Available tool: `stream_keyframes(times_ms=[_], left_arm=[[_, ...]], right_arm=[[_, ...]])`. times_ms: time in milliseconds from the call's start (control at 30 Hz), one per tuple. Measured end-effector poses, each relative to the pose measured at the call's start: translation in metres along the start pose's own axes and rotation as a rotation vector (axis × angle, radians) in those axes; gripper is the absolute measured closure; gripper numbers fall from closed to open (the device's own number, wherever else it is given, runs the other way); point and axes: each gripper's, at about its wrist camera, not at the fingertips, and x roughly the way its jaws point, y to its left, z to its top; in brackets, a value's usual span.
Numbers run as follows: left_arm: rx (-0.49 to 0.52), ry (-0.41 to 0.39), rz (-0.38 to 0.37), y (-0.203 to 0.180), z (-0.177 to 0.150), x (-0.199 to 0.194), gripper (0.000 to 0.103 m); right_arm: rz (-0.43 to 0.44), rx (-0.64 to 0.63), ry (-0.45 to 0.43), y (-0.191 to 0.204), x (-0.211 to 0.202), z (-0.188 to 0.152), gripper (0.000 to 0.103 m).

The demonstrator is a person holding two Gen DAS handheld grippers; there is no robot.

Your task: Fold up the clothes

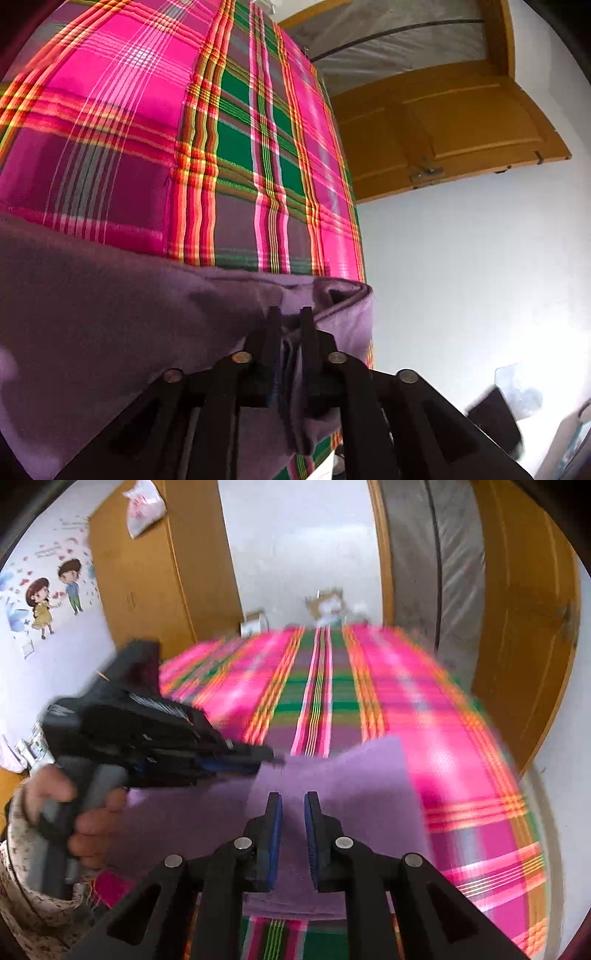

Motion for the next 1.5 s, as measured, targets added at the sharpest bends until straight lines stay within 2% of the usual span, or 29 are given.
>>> stream_keyframes(times_ms=[100, 233, 500, 700, 867, 967, 1033, 1167, 1267, 1333, 1367, 1500], left_arm=[[-0.003, 0.004, 0.0, 0.001, -0.004, -0.004, 0.092], [-0.011, 0.0, -0.003, 0.003, -0.007, -0.01, 0.092], [-0.03, 0.007, -0.001, 0.004, -0.013, -0.013, 0.092], [-0.032, 0.009, 0.008, 0.007, -0.016, -0.014, 0.092], [-0.031, 0.024, 0.008, 0.004, -0.018, -0.012, 0.092], [-0.025, 0.026, 0.012, 0.001, -0.017, -0.008, 0.092], [-0.028, 0.025, 0.012, 0.001, -0.018, -0.009, 0.082], [-0.015, 0.03, 0.02, -0.004, -0.022, -0.007, 0.081], [-0.007, 0.035, 0.035, -0.005, -0.025, -0.009, 0.081], [-0.009, 0.034, 0.04, -0.005, -0.026, -0.01, 0.071], [-0.01, 0.033, 0.042, -0.005, -0.027, -0.01, 0.07], [-0.003, 0.04, 0.05, -0.006, -0.03, -0.008, 0.07]], right_arm=[[-0.036, -0.013, 0.051, 0.002, 0.021, -0.008, 0.09], [-0.089, -0.023, 0.026, 0.002, 0.03, -0.008, 0.09], [-0.088, 0.011, 0.017, 0.002, 0.036, 0.004, 0.089], [-0.123, -0.049, 0.04, 0.013, 0.048, 0.006, 0.089], [-0.107, -0.016, 0.021, 0.005, 0.031, 0.003, 0.087], [-0.07, -0.001, -0.034, 0.003, 0.005, -0.006, 0.079], [-0.045, 0.001, -0.064, 0.004, -0.011, -0.014, 0.071], [-0.001, -0.045, -0.053, 0.015, -0.017, -0.026, 0.064], [-0.063, -0.114, 0.0, 0.031, -0.003, -0.034, 0.063], [-0.122, -0.151, 0.031, 0.037, 0.008, -0.04, 0.063], [-0.145, -0.163, 0.034, 0.039, 0.01, -0.043, 0.063], [-0.148, -0.148, 0.013, 0.038, 0.009, -0.046, 0.065]])
